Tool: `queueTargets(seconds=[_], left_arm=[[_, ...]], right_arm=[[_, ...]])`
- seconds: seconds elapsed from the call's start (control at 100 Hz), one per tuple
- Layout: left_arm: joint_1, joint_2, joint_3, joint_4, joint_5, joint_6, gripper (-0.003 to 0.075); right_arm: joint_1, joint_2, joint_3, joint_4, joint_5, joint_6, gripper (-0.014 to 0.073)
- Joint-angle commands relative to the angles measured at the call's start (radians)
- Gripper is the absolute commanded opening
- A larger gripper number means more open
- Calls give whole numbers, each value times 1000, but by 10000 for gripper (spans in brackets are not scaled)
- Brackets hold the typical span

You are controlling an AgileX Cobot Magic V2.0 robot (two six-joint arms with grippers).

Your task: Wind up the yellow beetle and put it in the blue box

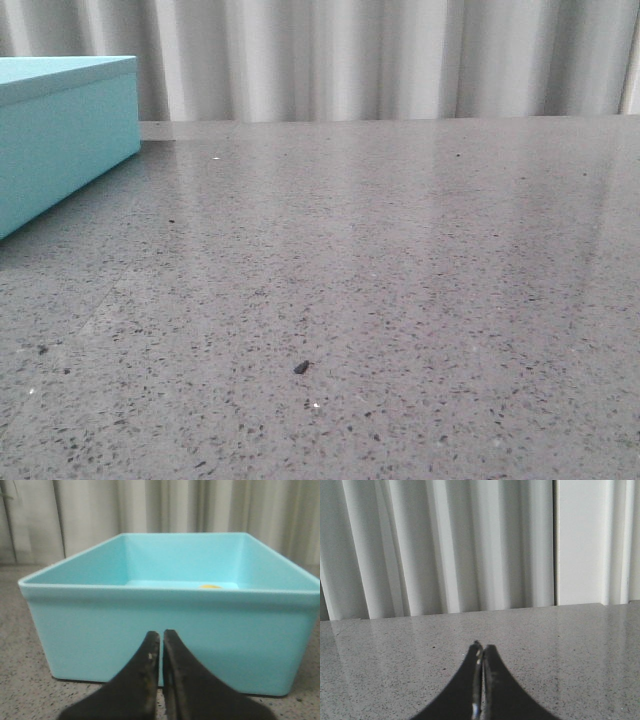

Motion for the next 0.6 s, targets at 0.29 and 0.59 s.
queueTargets(seconds=[0.29, 0.59], left_arm=[[-67, -51, 28, 24, 228, -22, -21], [-67, -51, 26, 19, 230, -22, -21]], right_arm=[[1, -19, -23, -14, -70, -6, -61], [1, -19, -23, -14, -70, -6, -61]])
